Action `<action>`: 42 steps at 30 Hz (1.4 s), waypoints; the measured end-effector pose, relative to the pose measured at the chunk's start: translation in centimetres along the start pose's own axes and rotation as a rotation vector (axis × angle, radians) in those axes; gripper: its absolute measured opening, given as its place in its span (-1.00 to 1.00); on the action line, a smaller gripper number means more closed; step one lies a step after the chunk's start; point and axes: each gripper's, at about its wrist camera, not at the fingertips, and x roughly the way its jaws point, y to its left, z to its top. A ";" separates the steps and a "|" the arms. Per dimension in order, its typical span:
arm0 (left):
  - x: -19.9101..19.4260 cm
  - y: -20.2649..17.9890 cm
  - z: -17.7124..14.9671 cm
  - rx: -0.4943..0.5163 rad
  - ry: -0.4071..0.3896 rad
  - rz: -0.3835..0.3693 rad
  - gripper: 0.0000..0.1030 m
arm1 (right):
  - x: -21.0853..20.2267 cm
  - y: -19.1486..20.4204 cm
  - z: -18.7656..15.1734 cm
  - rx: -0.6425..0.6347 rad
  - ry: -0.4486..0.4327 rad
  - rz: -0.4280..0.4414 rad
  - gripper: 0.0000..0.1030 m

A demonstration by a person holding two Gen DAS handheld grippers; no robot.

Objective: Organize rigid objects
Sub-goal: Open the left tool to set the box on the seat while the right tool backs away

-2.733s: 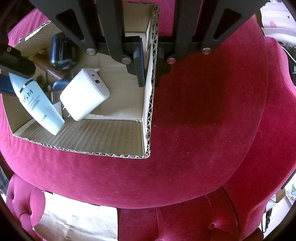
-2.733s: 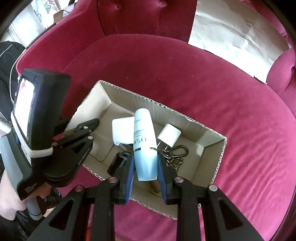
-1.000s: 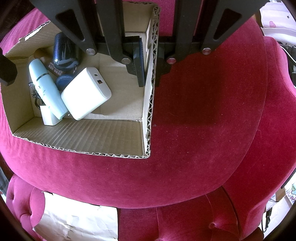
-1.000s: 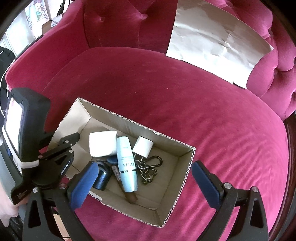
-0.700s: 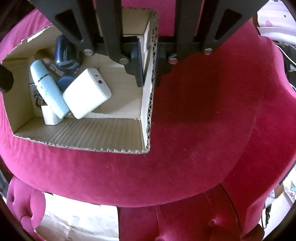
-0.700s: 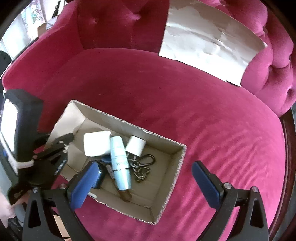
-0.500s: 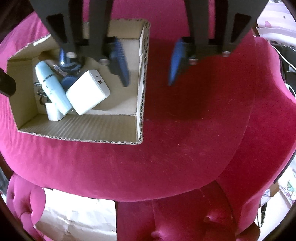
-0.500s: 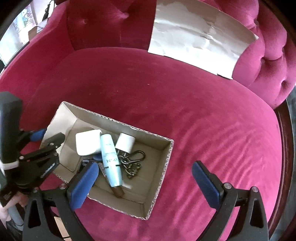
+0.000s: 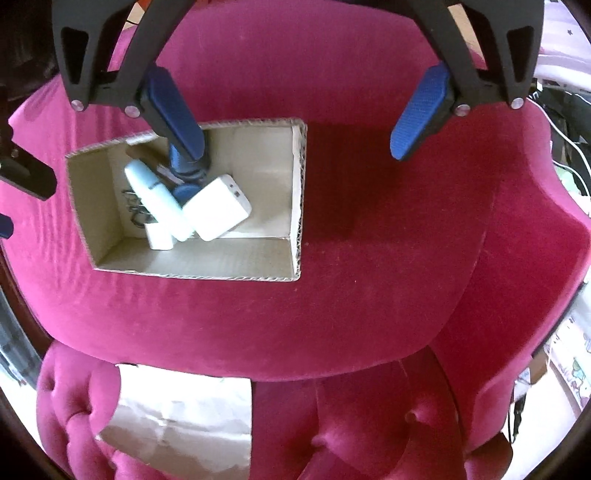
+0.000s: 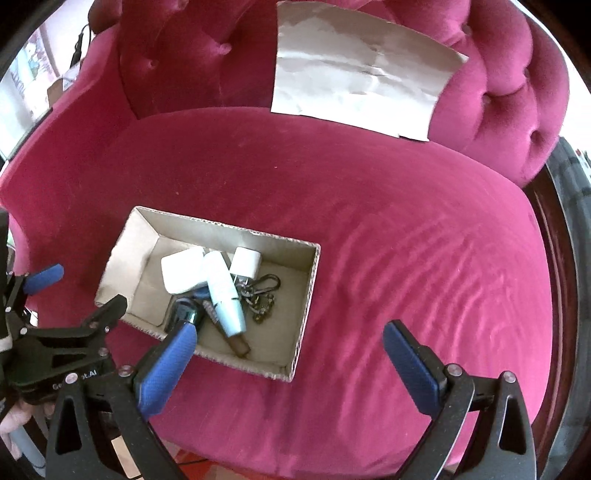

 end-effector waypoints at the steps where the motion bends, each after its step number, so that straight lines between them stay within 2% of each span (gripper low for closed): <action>1: -0.6 -0.1 -0.1 0.003 -0.005 -0.002 1.00 | -0.5 -0.1 -0.3 0.010 -0.002 0.000 1.00; 13: -7.5 -1.1 -2.8 0.003 -0.054 -0.007 1.00 | -7.0 -0.5 -3.5 0.090 -0.055 -0.001 1.00; 23: -11.0 -2.1 -4.1 0.014 -0.089 -0.005 1.00 | -10.0 -0.1 -5.5 0.098 -0.083 -0.011 1.00; 42: -12.6 -2.5 -4.5 0.019 -0.110 -0.003 1.00 | -11.7 0.2 -5.8 0.106 -0.102 -0.023 1.00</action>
